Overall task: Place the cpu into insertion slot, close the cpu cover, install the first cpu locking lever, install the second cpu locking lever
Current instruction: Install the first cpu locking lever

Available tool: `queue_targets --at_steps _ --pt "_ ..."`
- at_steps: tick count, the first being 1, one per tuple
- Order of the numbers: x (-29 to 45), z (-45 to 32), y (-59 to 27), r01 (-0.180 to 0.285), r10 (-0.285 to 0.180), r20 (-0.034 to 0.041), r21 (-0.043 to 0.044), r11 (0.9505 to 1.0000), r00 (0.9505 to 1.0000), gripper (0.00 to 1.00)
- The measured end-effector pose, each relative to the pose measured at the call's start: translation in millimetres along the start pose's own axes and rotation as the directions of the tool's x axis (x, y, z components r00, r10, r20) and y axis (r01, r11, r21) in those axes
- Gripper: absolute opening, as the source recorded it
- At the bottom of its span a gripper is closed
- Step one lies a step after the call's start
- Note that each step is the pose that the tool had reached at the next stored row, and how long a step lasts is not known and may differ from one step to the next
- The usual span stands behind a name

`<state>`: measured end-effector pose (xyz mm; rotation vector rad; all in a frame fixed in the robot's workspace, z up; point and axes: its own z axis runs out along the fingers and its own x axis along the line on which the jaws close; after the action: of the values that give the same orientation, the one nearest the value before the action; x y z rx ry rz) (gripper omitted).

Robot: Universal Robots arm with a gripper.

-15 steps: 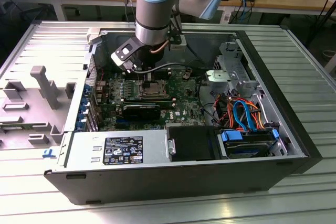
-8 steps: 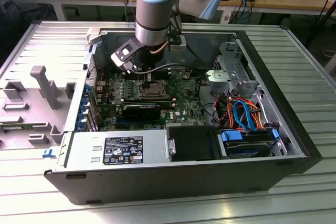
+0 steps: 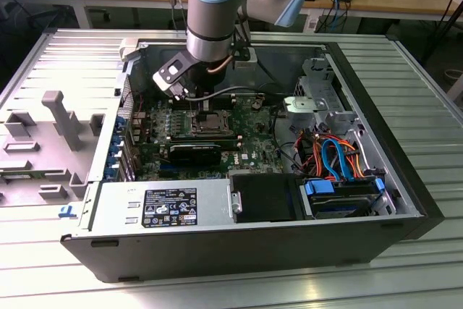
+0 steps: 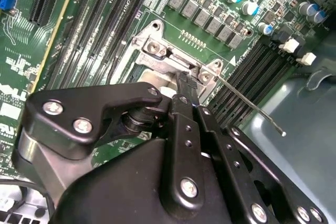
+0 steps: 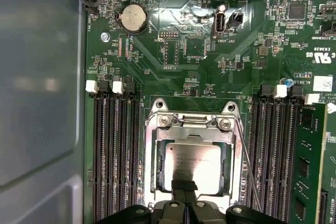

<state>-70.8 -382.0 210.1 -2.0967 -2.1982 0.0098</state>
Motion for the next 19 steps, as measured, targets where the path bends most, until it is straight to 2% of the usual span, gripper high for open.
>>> queue_targets --at_steps 5,15,19 --pt "-0.4 -1.8 9.1 0.000 0.000 -0.0047 0.0051 1.0000 1.0000 0.11" --pt "0.5 -15.2 8.6 0.000 0.000 -0.0067 0.0050 1.0000 1.0000 0.11" --pt "0.8 -18.2 8.4 0.000 0.000 -0.0067 0.0050 1.0000 1.0000 0.11"
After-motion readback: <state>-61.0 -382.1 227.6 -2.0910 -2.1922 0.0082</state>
